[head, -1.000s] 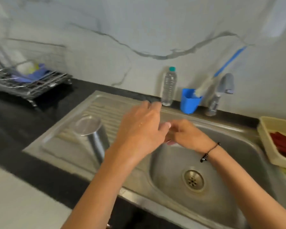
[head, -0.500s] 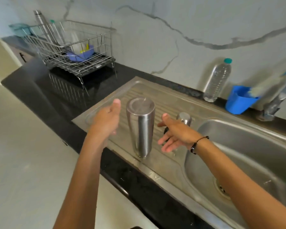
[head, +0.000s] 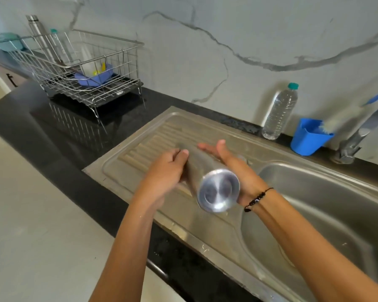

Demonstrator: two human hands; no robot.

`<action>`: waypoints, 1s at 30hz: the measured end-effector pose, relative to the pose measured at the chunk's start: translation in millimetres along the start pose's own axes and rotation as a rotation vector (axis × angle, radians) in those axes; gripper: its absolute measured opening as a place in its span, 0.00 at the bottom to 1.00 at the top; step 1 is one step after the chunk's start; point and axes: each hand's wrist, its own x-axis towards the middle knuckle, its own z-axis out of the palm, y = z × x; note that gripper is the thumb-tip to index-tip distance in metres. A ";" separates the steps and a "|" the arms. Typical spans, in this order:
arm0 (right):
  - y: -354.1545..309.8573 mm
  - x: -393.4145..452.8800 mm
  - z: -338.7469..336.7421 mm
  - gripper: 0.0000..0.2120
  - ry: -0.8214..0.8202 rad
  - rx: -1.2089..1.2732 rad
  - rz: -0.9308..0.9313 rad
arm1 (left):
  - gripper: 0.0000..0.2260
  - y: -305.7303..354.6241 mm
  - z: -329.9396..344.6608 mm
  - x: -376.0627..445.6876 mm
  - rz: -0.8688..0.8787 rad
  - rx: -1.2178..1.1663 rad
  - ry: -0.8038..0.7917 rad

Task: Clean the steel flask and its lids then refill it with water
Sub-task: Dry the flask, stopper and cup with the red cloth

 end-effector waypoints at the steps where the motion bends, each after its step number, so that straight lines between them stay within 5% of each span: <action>1: -4.4 0.3 -1.5 0.16 0.023 -0.055 -0.077 | 0.09 3.3 3.2 -2.7 0.026 -0.037 -0.005; 4: -7.5 -0.5 -9.6 0.21 0.041 -0.160 -0.190 | 0.26 2.1 5.1 -2.2 0.087 -0.114 -0.009; 10: 17.4 -5.7 -20.8 0.46 0.031 -0.478 -0.248 | 0.32 -17.0 3.5 -2.5 0.196 0.193 -0.190; 19: 48.5 -9.2 -17.4 0.38 0.145 -0.839 -0.280 | 0.30 -53.1 9.2 -12.6 0.260 0.277 -0.150; 24: 58.7 -11.1 -18.0 0.45 0.186 -0.877 -0.332 | 0.29 -57.8 13.4 -17.9 0.300 0.304 -0.137; 30: 61.3 -11.4 -18.2 0.39 0.202 -0.899 -0.337 | 0.30 -60.6 15.4 -19.6 0.284 0.303 -0.140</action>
